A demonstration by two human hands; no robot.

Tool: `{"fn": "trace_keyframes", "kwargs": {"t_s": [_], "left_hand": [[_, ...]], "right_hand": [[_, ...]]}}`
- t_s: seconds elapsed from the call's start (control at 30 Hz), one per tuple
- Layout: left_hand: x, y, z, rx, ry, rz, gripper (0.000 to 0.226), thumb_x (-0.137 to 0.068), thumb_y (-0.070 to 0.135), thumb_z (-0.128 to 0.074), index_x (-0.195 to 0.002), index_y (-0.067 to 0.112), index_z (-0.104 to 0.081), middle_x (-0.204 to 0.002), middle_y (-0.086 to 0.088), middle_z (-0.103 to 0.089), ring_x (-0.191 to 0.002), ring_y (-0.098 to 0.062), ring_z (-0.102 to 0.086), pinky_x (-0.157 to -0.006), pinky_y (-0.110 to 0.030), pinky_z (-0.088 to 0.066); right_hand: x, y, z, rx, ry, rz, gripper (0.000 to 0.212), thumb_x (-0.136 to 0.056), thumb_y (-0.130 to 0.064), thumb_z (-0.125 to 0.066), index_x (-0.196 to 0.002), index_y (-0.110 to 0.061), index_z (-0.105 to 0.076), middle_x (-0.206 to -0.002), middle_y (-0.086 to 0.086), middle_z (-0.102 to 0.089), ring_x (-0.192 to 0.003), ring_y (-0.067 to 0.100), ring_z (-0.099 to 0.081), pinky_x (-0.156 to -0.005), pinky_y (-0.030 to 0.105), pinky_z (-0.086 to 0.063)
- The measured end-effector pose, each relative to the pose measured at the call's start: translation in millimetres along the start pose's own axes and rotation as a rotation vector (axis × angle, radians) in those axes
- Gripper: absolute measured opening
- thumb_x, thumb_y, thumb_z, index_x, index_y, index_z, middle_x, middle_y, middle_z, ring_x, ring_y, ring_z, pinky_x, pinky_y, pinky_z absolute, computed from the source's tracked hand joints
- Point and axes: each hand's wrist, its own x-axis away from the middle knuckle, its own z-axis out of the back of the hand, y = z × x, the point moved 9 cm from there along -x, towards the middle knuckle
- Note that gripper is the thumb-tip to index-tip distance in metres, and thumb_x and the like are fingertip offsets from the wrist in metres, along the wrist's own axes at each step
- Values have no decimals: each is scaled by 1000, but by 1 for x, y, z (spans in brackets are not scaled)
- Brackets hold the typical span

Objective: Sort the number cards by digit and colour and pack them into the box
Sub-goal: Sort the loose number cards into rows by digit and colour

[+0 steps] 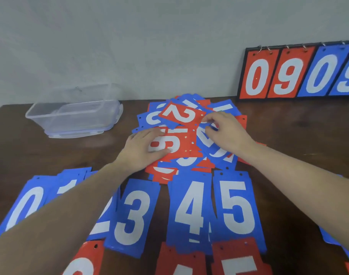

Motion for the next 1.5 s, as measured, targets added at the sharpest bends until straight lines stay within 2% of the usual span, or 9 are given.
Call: {"fn": "trace_keyframes", "kwargs": {"t_s": [0.17,0.33,0.63,0.73,0.83,1.03,1.17,1.33,1.5], "left_hand": [[2,-2,4,43,94,-19,67,-83,71,-57,-142,40,-47,-145,16,-46,-137,-9,-37,-117,-37,-23],[6,-1,9,54,174,-52,61,-85,65,-63,-138,38,-49,-135,18,-45,-129,-6,-37,-111,-32,-23],[5,-2,8,41,187,-56,59,-87,63,-63,-139,40,-47,-134,16,-42,-128,-5,-35,-109,-30,-23],[6,-2,9,40,194,-63,54,-90,58,-64,-138,39,-48,-136,14,-42,-129,-7,-36,-113,-35,-27],[8,0,9,0,198,-75,55,-89,60,-58,-138,37,-49,-137,12,-44,-129,-8,-38,-112,-36,-29],[12,9,15,-69,232,-85,53,-91,52,-58,-140,37,-48,-133,11,-47,-129,-9,-39,-111,-33,-17],[12,19,25,-124,214,-78,47,-99,29,-58,-144,36,-46,-136,11,-51,-131,-10,-43,-114,-36,-16],[17,14,43,86,151,78,38,-102,20,-53,-139,30,-56,-117,14,-50,-112,-13,-54,-96,-32,-46],[44,3,68,440,285,218,17,-99,18,-60,-113,29,-62,-111,9,-66,-96,-11,-66,-75,-24,-52]], "right_hand": [[-33,-10,-16,61,23,17,32,-93,-38,-64,-124,-27,-65,-126,-4,-61,-123,23,-49,-108,40,-37],[-58,-5,-32,230,-91,-114,65,-84,-65,-66,-140,-36,-50,-148,-6,-48,-139,27,-34,-114,48,-25],[-53,4,-24,10,45,-75,65,-83,-43,-78,-140,-30,-50,-139,0,-51,-130,25,-44,-113,49,-33],[-52,8,-16,-176,108,-64,59,-91,-17,-70,-144,-28,-45,-132,0,-59,-119,21,-57,-97,35,-51],[-46,15,-6,-359,148,-153,59,-94,-12,-67,-145,-25,-40,-114,-7,-64,-101,11,-64,-73,15,-50],[-19,29,13,-777,184,-415,19,-95,-31,-70,-111,-22,-65,-98,-9,-76,-89,13,-75,-70,26,-58],[3,33,26,-908,206,-503,22,-99,-40,-61,-114,-24,-65,-99,-6,-77,-85,13,-76,-69,29,-59],[33,23,40,-966,219,-522,29,-104,-42,-52,-124,-23,-59,-102,5,-74,-67,13,-71,-51,23,-53],[67,8,52,-941,214,-489,31,-105,-44,-47,-129,-27,-57,-85,3,-71,-55,9,-62,-47,22,-49]]}}
